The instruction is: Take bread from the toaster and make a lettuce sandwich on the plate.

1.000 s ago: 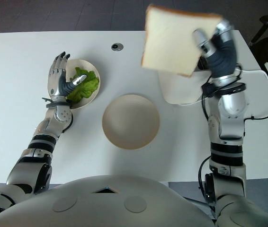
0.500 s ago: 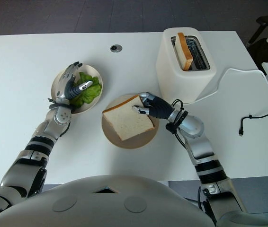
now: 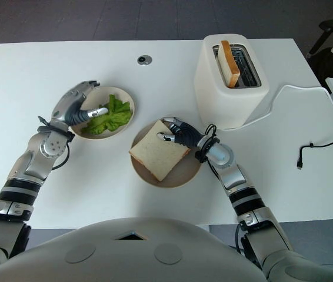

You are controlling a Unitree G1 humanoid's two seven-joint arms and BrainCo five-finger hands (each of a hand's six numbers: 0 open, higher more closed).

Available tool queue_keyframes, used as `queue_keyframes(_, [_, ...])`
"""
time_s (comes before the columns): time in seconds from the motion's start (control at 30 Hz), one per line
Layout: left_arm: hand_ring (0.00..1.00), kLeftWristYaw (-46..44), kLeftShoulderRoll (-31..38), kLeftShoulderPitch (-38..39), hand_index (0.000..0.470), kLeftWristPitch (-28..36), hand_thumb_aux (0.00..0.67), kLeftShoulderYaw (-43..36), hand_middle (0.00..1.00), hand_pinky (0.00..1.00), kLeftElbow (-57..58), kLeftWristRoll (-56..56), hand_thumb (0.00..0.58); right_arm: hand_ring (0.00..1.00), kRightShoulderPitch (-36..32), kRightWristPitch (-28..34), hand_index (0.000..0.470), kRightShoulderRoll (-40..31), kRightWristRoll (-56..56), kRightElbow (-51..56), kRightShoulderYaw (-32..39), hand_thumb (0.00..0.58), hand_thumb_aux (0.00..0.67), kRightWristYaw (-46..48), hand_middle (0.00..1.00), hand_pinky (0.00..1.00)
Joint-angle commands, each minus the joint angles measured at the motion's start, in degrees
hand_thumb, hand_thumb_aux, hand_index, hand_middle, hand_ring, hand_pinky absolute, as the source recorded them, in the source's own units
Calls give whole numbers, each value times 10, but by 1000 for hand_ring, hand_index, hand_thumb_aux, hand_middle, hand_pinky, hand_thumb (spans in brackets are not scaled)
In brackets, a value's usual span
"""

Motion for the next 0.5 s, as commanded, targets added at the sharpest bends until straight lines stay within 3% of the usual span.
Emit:
queue_keyframes(0.03, [0, -22, 10, 3, 0, 7, 0, -26, 0, 0, 19, 16, 0, 0, 8, -10, 0, 4, 10, -28, -10, 0, 0, -4, 0, 0])
queue_keyframes(0.13, [0, -13, 9, -6, 0, 9, 0, -36, 0, 0, 42, 23, 0, 0, 19, -22, 0, 9, 39, -71, -7, 0, 0, 12, 0, 0])
queue_keyframes(0.17, [0, -9, 8, -9, 66, 10, 95, -38, 0, 0, 46, 25, 152, 0, 22, -26, 0, 8, 48, -81, -7, 0, 0, 19, 0, 0])
queue_keyframes(0.2, [0, -4, 7, -11, 241, 10, 344, -38, 0, 0, 44, 25, 443, 0, 27, -30, 0, 7, 58, -92, -5, 0, 0, 27, 0, 0])
queue_keyframes(0.23, [0, 4, 5, -14, 393, 10, 560, -34, 0, 0, 41, 24, 564, 0, 32, -34, 0, 6, 65, -102, -3, 0, 0, 34, 0, 0])
queue_keyframes(0.27, [0, 13, 4, -17, 470, 9, 670, -29, 0, 0, 39, 20, 580, 0, 35, -39, 0, 5, 70, -109, -1, 0, 0, 39, 0, 0])
queue_keyframes(0.5, [0, 61, -2, -29, 470, -15, 670, 4, 0, 0, 28, -19, 580, 0, 43, -53, 0, 7, 95, -134, -7, 0, 0, 54, 0, 0])
